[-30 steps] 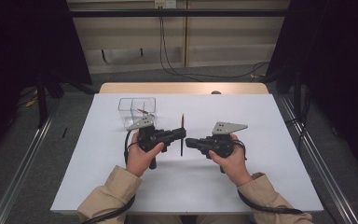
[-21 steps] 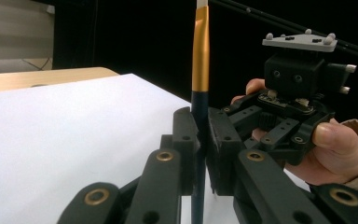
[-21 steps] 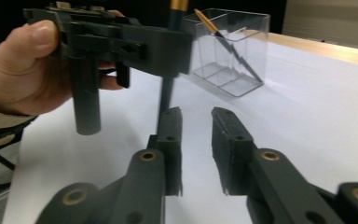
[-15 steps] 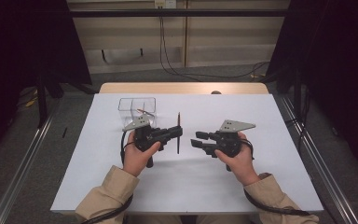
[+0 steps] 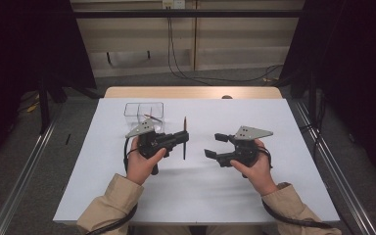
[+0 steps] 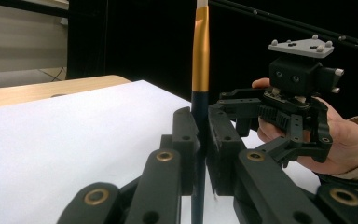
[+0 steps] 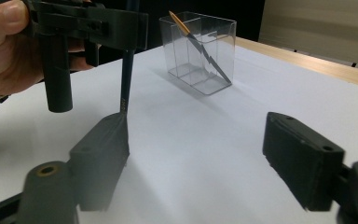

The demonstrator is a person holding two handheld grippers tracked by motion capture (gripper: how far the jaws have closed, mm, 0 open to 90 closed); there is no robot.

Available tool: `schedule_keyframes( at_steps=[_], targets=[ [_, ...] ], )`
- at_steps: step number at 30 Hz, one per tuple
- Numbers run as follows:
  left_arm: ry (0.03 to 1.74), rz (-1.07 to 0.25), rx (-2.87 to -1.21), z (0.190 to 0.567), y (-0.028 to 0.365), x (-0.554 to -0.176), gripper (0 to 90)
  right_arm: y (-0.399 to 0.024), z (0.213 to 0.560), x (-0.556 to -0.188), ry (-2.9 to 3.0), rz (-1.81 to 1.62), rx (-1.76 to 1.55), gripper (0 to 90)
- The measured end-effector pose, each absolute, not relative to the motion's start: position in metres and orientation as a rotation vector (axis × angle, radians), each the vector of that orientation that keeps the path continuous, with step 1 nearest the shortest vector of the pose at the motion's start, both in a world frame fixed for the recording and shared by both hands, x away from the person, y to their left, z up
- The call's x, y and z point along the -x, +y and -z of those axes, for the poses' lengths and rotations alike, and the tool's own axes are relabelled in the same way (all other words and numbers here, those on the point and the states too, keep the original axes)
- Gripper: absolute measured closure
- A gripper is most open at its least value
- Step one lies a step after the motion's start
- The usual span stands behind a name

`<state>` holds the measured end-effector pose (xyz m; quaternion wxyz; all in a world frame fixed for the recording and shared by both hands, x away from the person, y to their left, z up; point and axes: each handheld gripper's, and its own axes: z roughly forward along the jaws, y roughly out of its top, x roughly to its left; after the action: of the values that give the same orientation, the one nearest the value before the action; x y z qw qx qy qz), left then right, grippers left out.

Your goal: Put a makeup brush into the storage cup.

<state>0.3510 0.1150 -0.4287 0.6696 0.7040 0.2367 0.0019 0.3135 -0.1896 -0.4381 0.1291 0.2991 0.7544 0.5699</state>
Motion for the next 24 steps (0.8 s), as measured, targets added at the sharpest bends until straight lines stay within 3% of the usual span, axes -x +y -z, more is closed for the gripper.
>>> schedule_keyframes(
  at_steps=[7, 24],
  targets=[
    [0.537, -0.013, -1.582, 0.428, 0.117, -0.351, 83.3, -0.204, 0.438, -0.313, 2.201, -1.61, -0.861, 13.5],
    [0.538, -0.03, -1.576, 0.426, 0.118, -0.351, 83.3, -0.251, 0.436, -0.303, 2.148, -1.556, -0.917, 4.0]
  ],
)
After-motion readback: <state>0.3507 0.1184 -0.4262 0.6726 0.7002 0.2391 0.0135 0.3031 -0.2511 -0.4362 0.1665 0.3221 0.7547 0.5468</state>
